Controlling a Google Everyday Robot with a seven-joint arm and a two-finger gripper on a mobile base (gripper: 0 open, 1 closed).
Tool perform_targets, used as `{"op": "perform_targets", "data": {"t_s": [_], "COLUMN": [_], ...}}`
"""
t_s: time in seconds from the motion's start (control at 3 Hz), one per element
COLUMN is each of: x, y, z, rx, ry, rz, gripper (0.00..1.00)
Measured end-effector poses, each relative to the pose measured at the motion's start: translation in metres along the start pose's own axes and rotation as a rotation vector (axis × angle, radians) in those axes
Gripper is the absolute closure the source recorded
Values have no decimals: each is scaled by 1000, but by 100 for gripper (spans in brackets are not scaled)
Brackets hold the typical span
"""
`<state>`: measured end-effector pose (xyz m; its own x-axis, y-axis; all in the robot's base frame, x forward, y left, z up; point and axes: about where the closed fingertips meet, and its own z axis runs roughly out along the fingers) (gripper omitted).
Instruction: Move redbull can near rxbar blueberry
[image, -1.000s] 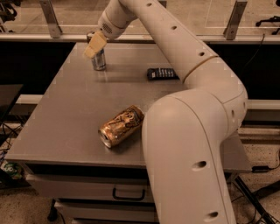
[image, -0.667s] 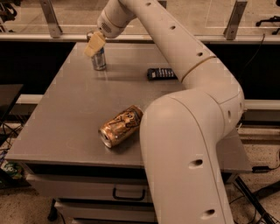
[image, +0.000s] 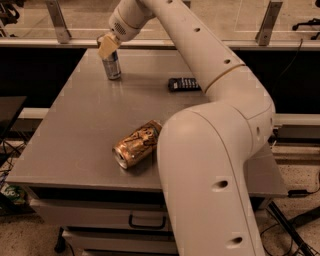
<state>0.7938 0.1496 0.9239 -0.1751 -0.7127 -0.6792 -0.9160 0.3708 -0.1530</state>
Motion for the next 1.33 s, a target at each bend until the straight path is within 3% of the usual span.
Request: {"op": "perform_targets", "data": {"t_s": [0.33,1.33], "x": [10,57], "y": [-7,-31], "z": [-28,-80], "rx": [28,65], "ry": [23,21], "rz": [26,145], "gripper": [100,100]}}
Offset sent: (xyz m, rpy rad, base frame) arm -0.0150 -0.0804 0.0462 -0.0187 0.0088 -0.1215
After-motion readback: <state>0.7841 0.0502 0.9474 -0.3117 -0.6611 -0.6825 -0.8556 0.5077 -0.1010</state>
